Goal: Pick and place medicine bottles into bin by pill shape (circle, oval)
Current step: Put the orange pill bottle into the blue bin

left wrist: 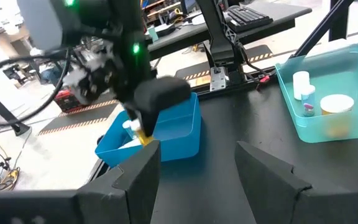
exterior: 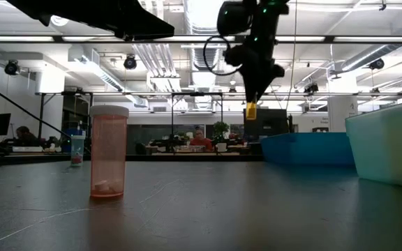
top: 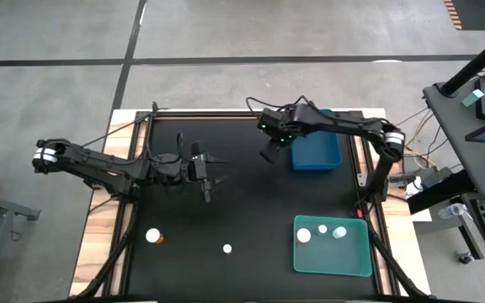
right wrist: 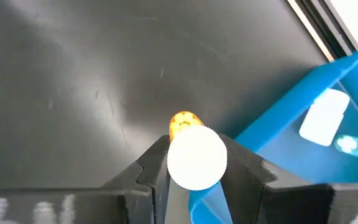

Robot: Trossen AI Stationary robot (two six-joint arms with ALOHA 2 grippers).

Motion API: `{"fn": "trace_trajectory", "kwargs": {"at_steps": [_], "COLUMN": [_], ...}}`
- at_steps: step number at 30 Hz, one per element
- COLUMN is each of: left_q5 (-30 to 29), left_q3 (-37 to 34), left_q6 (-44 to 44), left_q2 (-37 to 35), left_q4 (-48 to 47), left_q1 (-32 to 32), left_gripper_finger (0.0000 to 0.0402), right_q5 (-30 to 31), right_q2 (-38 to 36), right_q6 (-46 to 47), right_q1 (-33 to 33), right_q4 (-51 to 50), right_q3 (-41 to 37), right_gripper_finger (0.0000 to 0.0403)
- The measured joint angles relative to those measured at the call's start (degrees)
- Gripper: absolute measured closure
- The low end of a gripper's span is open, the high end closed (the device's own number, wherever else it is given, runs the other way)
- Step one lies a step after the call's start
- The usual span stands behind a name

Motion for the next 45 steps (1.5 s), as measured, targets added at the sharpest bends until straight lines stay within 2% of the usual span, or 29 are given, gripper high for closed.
{"fn": "trace_trajectory", "kwargs": {"at_steps": [12,21,30,39,45], "left_q5": [0.0,0.0,0.0,0.0,0.0], "left_q3": [0.0,0.0,0.0,0.0,0.0], "left_q6": [0.0,0.0,0.0,0.0,0.0], "left_q2": [0.0,0.0,0.0,0.0,0.0], "left_q4": [0.0,0.0,0.0,0.0,0.0], "left_q1": [0.0,0.0,0.0,0.0,0.0], "left_gripper_finger": [0.021,0.021,0.021,0.021,0.021], "right_q5": [0.1,0.1,0.1,0.2,0.1], "right_q2": [-10.8,-20.6,-28.9,-31.1,-30.1], "right_q6": [2.2,5.6,8.5,6.8,3.1], "right_q1": [0.4,-0.5,-5.2,-13.0,-17.6], "right_q4": [-2.6,-2.4,-2.3,-1.1,4.7], "right_q3": [-6.3,-18.4,-30.4,-37.3,-39.8], "right_gripper_finger": [0.0292,0.0291,0.0291,0.0293,0.0292]}}
